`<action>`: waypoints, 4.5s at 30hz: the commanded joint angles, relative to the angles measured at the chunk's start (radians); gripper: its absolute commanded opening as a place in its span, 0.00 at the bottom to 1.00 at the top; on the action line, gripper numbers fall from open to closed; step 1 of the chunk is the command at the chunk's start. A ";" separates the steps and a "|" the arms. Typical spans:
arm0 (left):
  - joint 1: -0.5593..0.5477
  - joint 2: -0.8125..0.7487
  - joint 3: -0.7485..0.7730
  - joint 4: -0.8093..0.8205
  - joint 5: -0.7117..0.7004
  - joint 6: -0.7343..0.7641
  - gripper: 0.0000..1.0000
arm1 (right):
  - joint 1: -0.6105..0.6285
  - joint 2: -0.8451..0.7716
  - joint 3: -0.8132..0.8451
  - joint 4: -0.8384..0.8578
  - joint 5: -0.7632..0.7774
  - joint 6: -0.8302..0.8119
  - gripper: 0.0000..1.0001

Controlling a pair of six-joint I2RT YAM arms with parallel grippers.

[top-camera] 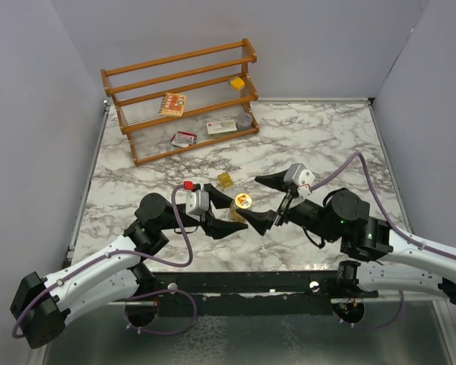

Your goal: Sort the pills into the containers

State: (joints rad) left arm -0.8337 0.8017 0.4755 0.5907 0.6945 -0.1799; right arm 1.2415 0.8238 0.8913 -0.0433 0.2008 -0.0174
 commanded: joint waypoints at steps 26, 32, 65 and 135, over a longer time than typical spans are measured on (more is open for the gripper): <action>-0.008 -0.004 -0.017 -0.048 -0.505 0.085 0.00 | -0.008 0.241 0.143 0.098 0.346 0.118 0.75; -0.008 -0.018 -0.027 -0.048 -0.505 0.081 0.00 | -0.008 0.253 0.118 0.163 0.362 0.149 0.67; -0.008 -0.037 -0.039 -0.035 -0.504 0.074 0.00 | -0.008 0.303 0.124 0.133 0.334 0.241 0.53; -0.029 -0.014 0.052 0.085 0.264 -0.029 0.00 | -0.008 -0.014 -0.014 0.099 -0.133 0.102 0.01</action>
State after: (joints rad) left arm -0.8391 0.8230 0.5144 0.5907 0.7872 -0.2295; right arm 1.2427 0.8032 0.8509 0.0494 0.0864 0.1490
